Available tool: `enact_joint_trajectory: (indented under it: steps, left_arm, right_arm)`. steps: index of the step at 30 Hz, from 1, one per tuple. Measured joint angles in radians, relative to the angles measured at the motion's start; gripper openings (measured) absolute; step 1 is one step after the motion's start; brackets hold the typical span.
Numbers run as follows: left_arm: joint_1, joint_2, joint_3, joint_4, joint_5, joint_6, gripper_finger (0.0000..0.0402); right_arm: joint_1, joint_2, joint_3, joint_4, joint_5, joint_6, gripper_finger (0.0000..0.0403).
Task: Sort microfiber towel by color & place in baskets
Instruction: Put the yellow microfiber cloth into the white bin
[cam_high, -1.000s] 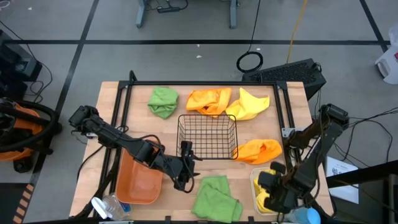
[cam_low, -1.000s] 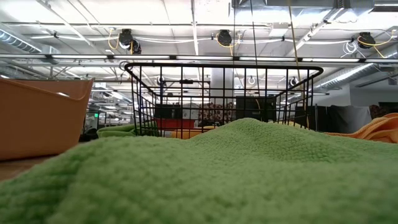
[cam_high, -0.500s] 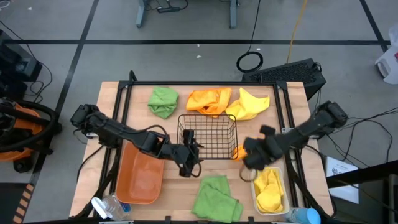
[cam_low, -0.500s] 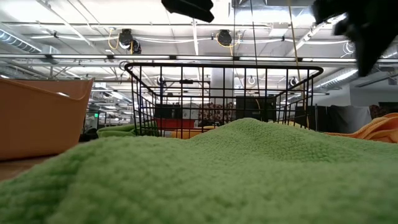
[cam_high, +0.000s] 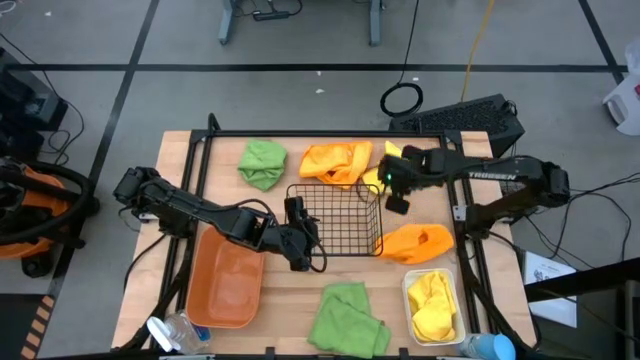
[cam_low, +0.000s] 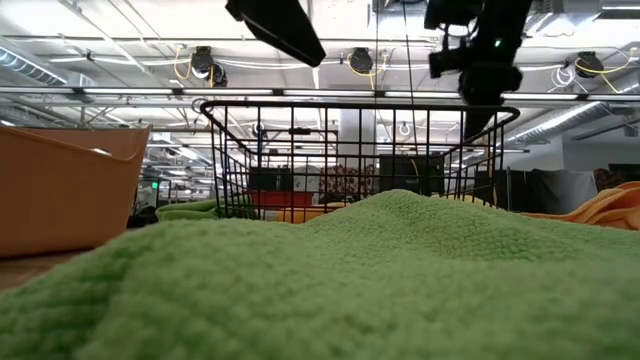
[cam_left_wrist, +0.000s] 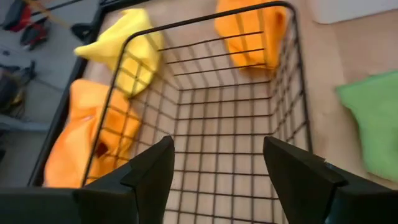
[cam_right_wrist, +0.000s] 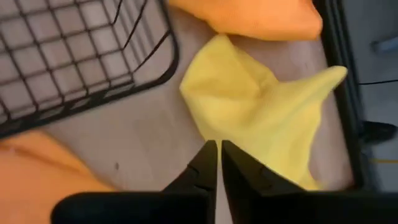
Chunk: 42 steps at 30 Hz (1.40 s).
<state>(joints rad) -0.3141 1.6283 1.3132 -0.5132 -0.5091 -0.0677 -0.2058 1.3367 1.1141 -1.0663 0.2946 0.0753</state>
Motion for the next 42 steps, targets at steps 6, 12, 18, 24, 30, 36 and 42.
enact_joint_trajectory:
  steps: [6,12,18,24,30,36,42]
  left_arm:
    - [0.000,0.000,0.000,-0.002,-0.007,-0.006,0.0232]
    - [0.000,0.001,-0.012,0.004,-0.009,-0.005,0.0219]
    - [0.000,0.001,-0.012,0.014,-0.012,-0.005,0.0214]
    - [0.000,0.001,-0.012,0.016,-0.012,-0.004,0.0214]
    - [0.000,0.001,-0.012,0.029,-0.012,0.002,0.0214]
    - [0.000,0.001,-0.012,0.030,-0.012,0.004,0.0214]
    - [0.000,0.001,-0.012,0.036,-0.012,0.003,0.0214]
  right_arm:
    - [-0.132,0.020,-0.093,0.115,-0.098,-0.061,0.0091]
    - [-0.164,0.017,-0.172,0.153,-0.083,-0.047,0.0215]
    - [-0.183,0.015,-0.249,0.271,0.022,-0.063,0.0332]
    - [-0.213,0.015,-0.273,0.324,-0.004,-0.042,0.0354]
    - [-0.234,0.015,-0.296,0.347,-0.008,-0.025,0.0352]
    - [-0.247,0.018,-0.323,0.393,-0.008,-0.005,0.0352]
    - [-0.247,0.090,-0.327,0.423,-0.009,-0.005,0.0340]
